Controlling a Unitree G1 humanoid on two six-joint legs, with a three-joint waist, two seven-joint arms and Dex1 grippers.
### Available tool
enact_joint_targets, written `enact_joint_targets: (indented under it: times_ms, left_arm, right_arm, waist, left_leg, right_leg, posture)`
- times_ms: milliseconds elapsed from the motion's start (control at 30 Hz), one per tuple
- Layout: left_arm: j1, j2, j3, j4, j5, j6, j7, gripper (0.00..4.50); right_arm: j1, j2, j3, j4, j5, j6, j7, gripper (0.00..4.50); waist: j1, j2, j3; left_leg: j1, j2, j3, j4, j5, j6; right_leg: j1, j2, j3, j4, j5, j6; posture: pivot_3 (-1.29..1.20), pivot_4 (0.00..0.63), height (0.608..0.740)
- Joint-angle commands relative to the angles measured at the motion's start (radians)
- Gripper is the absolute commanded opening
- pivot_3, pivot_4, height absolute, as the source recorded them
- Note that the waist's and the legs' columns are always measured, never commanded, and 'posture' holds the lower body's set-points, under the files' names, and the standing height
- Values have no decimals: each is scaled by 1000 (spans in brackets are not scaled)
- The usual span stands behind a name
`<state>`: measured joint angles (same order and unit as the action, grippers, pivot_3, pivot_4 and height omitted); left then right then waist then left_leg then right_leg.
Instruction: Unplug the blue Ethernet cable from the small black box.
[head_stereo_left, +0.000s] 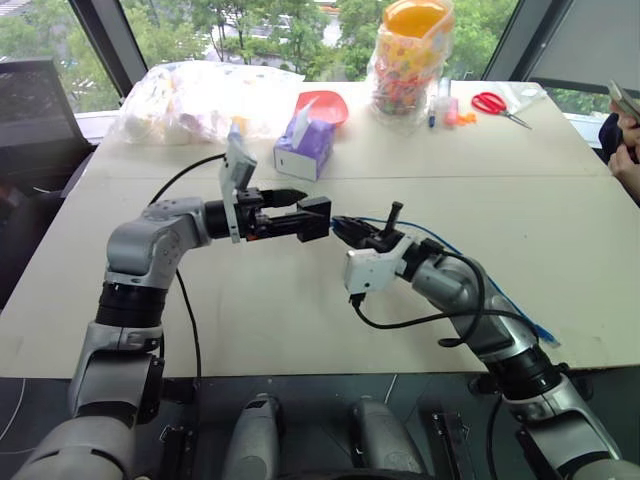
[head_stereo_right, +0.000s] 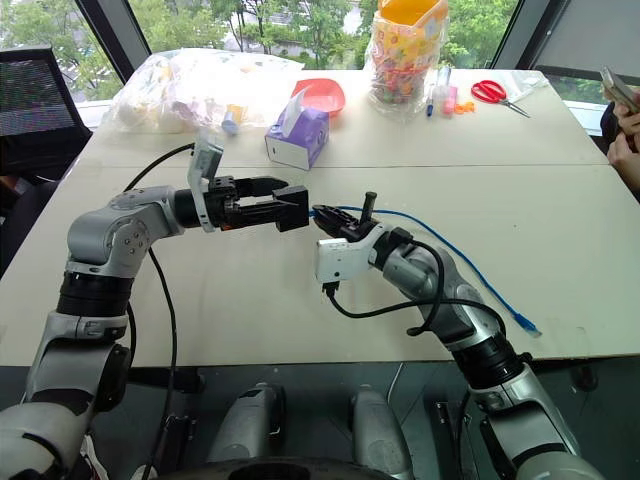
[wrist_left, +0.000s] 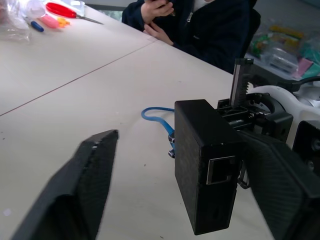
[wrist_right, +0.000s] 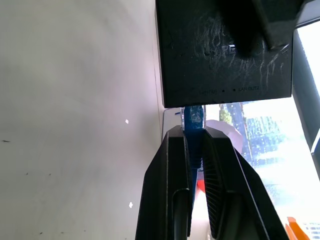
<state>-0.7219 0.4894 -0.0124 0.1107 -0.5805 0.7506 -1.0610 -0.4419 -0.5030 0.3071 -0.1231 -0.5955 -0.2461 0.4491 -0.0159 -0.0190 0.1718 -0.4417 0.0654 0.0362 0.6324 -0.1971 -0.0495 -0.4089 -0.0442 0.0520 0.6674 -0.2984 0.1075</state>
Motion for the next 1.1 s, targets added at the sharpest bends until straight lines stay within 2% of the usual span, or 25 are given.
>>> enact_joint_targets:
  times_ms: [33, 167, 400, 500, 567, 700, 767, 833, 1000, 1100]
  left_arm:
    - [1, 6, 4, -46, -22, 6, -15, 2125]
    - [11, 16, -3, -62, -31, 26, -29, 527]
    - [18, 33, -20, -63, -12, 27, -28, 499]
    - [13, 53, -20, -47, -7, 12, -53, 499]
    - [11, 75, -23, -44, -4, -1, -86, 499]
    - [20, 153, -32, -69, -32, 6, -216, 499]
    - [14, 178, -29, -59, -32, -4, -253, 499]
    - [10, 196, -32, -42, -22, -25, -281, 499]
    - [-11, 203, -14, -15, -29, -39, -304, 499]
    - [-16, 202, -5, -19, -38, -36, -303, 499]
  right_arm:
    - [-25, -5, -18, -45, 7, -9, -1, 0]
    - [-33, -9, -18, -40, 10, -14, 3, 0]
    - [-53, -11, -25, -46, 61, -24, 53, 0]
    - [-64, 10, -54, -71, 223, 80, 171, 1286]
    - [-92, 5, -70, -72, 297, 163, 251, 2360]
    - [-166, -58, -106, -97, 541, 453, 513, 4368]
    - [-186, -112, -124, -138, 712, 668, 656, 4449]
    - [-212, -133, -150, -162, 862, 851, 732, 4449]
    - [-300, -97, -191, -96, 1082, 1184, 740, 4449]
    - [-338, -37, -205, -41, 1131, 1232, 700, 4449]
  waist:
    - [0, 0, 0]
    - [0, 0, 0]
    - [0, 0, 0]
    - [0, 0, 0]
    - [-1, 0, 0]
    - [0, 0, 0]
    - [6, 0, 0]
    - [5, 0, 0]
    - [1, 0, 0]
    - [-1, 0, 0]
  left_leg:
    - [0, 0, 0, 0, 0, 0]
    - [0, 0, 0, 0, 0, 0]
    - [0, 0, 0, 0, 0, 0]
    - [0, 0, 0, 0, 0, 0]
    - [0, 0, 0, 0, 0, 0]
    - [0, 0, 0, 0, 0, 0]
    - [0, 0, 0, 0, 0, 0]
    - [0, 0, -1, 0, 0, 0]
    - [0, 1, -1, 0, 0, 0]
    - [0, 1, -1, 0, 0, 0]
  right_leg:
    - [0, 0, 0, 0, 0, 0]
    - [0, 0, 0, 0, 0, 0]
    - [0, 0, 0, 0, 0, 0]
    - [0, 0, 0, 0, 0, 0]
    - [0, 0, 0, 0, 0, 0]
    - [0, 0, 0, 0, 0, 0]
    - [0, 0, -1, 0, 0, 0]
    - [1, -1, -1, -1, 0, 0]
    - [0, 0, -1, -1, 0, -1]
    - [0, 0, -1, 0, 0, -1]
  posture:
    - [0, 150, 735]
    - [0, 150, 735]
    - [0, 150, 735]
    - [0, 150, 735]
    - [0, 150, 735]
    - [0, 150, 735]
    - [0, 150, 735]
    - [0, 150, 735]
    - [0, 150, 735]
    - [0, 150, 735]
